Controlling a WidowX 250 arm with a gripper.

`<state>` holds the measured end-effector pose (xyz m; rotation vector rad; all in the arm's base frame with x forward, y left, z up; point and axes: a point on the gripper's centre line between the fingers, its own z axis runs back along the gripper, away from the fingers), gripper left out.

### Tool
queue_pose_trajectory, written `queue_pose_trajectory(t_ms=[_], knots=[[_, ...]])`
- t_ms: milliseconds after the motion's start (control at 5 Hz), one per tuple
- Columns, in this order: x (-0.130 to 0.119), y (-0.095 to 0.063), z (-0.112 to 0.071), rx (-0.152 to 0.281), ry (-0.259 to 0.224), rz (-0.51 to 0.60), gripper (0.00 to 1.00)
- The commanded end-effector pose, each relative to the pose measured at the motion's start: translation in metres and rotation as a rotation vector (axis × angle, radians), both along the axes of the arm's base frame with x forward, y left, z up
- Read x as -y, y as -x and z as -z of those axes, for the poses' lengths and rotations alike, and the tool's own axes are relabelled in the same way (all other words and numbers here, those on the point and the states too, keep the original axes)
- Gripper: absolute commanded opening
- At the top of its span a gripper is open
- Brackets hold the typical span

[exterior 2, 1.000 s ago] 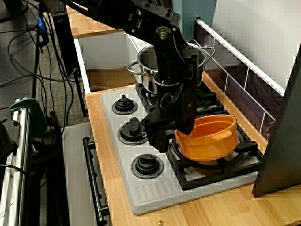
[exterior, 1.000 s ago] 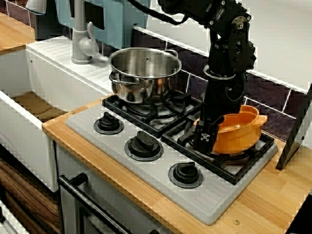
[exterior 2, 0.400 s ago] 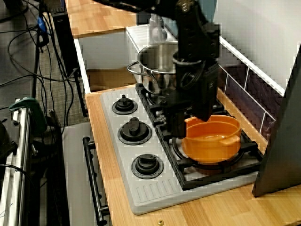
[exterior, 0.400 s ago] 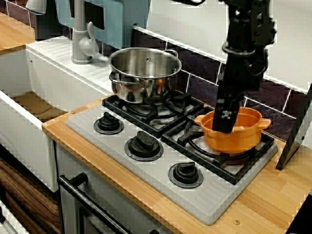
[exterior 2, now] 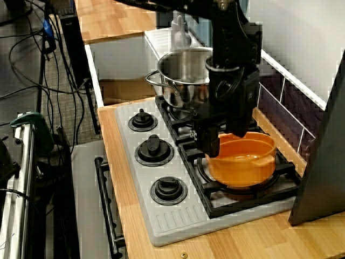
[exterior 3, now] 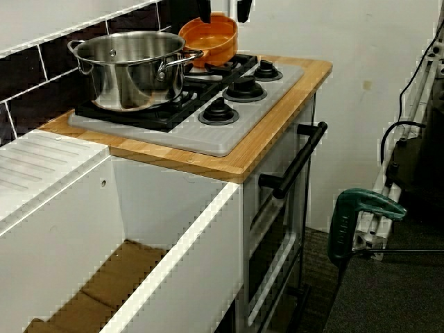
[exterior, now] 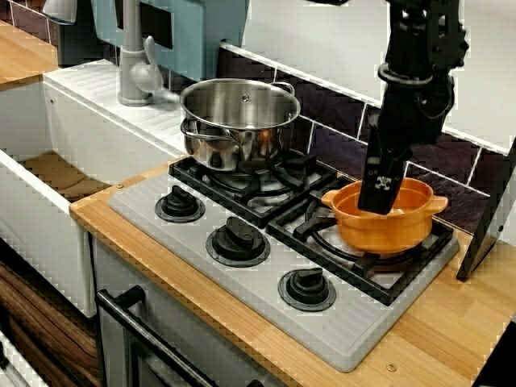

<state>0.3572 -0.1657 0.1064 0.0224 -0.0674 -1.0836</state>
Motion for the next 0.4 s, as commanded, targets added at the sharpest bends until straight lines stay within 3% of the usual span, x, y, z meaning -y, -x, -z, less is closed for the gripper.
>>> queue_pose_trajectory(t_ms=[0, 200], knots=[[0.0122, 0.0135, -0.0052, 0.011, 0.025, -0.001, 1.0], [0.0156, 0.0173, -0.0048, 0.004, 0.021, -0.037, 1.0]])
